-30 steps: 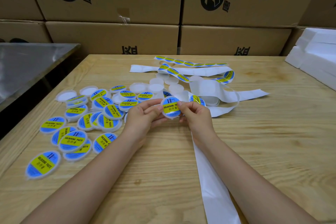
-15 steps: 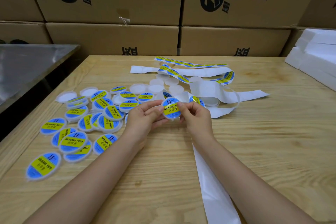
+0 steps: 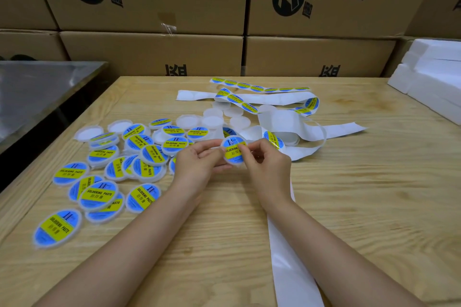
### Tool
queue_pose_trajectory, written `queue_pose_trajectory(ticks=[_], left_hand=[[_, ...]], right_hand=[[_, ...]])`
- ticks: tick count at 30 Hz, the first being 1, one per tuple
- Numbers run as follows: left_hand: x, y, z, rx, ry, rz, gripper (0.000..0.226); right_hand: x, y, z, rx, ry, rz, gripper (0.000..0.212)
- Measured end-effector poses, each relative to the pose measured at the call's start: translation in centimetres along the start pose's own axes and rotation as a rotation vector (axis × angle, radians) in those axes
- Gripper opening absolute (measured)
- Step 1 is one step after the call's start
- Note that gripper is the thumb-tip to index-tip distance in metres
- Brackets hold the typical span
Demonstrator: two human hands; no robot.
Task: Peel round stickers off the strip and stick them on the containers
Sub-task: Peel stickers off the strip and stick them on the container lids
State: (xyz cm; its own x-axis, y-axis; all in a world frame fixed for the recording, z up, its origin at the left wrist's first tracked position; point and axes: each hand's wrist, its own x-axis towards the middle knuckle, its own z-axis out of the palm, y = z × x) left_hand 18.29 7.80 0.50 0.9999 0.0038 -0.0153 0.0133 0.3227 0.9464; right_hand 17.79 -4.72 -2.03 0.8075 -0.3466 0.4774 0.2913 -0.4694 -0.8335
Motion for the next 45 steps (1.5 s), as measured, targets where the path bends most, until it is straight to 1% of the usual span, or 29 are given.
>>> queue_pose_trajectory(ticks=[3,9,12,13,15,16,17,19,20,22,26,28,30,33,35,39,41,45], left_hand=[[-0.1,0.0,0.2,-0.026,0.013,0.0,0.01],[-0.1,0.0,0.3,-0.078,0.019,-0.036,0.009],[-0.1,0.0,0.4,-0.09,0.005,-0.038,0.009],[-0.1,0.0,0.4,-0.091,0.002,-0.038,0.009],[0.0,-0.1,0.2,-0.087,-0.004,-0.043,0.01],[0.0,-0.1,0.2,-0.085,-0.009,-0.046,0.01],[0.1,-0.1,0.1,-0.082,-0.015,-0.048,0.01],[0.1,-0.1,0.0,-0.072,-0.028,-0.044,0.012],[0.1,-0.1,0.0,-0.058,-0.04,-0.036,0.013],[-0.1,0.0,0.1,-0.017,-0.077,-0.009,0.014],[-0.5,-0.1,0.4,0.045,-0.105,0.055,0.013],[-0.5,-0.2,0.4,0.057,-0.085,0.074,0.014],[-0.4,-0.2,0.4,0.035,-0.059,0.084,0.015],[-0.1,-0.1,0.0,-0.045,-0.022,0.058,0.017],[0.2,0.0,-0.5,-0.093,-0.008,0.023,0.017],[0.6,0.3,-1.0,-0.066,-0.028,0.003,0.02],[0.7,0.5,-1.0,-0.028,-0.023,0.013,0.02],[0.6,0.7,-1.0,0.125,-0.027,0.107,0.019]], right_hand=[[-0.1,-0.1,0.0,-0.029,0.021,-0.038,0.011],[-0.1,-0.6,-0.1,0.011,0.067,-0.089,0.008],[-0.1,-0.7,-0.1,0.042,0.061,-0.072,0.008],[-0.1,-0.8,-0.2,0.059,0.05,-0.049,0.017],[0.0,-0.8,-0.3,0.156,0.015,0.01,0.056],[0.0,-0.7,-0.3,0.192,0.004,0.031,0.064],[0.1,-0.6,-0.3,0.211,0.003,0.049,0.058],[0.2,-0.6,-0.1,0.226,0.03,0.068,0.02],[0.2,-0.6,0.0,0.233,0.046,0.082,0.013],[0.2,-0.4,0.0,0.246,0.076,0.104,0.023],[0.5,-0.3,0.3,0.247,0.118,0.182,0.028],[0.3,-0.3,0.4,0.218,0.064,0.209,0.034],[0.1,-0.4,0.6,0.238,-0.024,0.21,0.038],[-0.1,-0.3,0.8,0.304,-0.173,0.164,0.031],[-0.1,-0.2,0.8,0.306,-0.235,0.125,0.028],[0.0,0.0,0.4,0.291,-0.22,0.082,0.018],[0.1,-0.1,0.2,0.3,-0.194,0.096,0.011],[0.4,-0.1,-0.1,0.369,-0.162,0.19,0.02]])
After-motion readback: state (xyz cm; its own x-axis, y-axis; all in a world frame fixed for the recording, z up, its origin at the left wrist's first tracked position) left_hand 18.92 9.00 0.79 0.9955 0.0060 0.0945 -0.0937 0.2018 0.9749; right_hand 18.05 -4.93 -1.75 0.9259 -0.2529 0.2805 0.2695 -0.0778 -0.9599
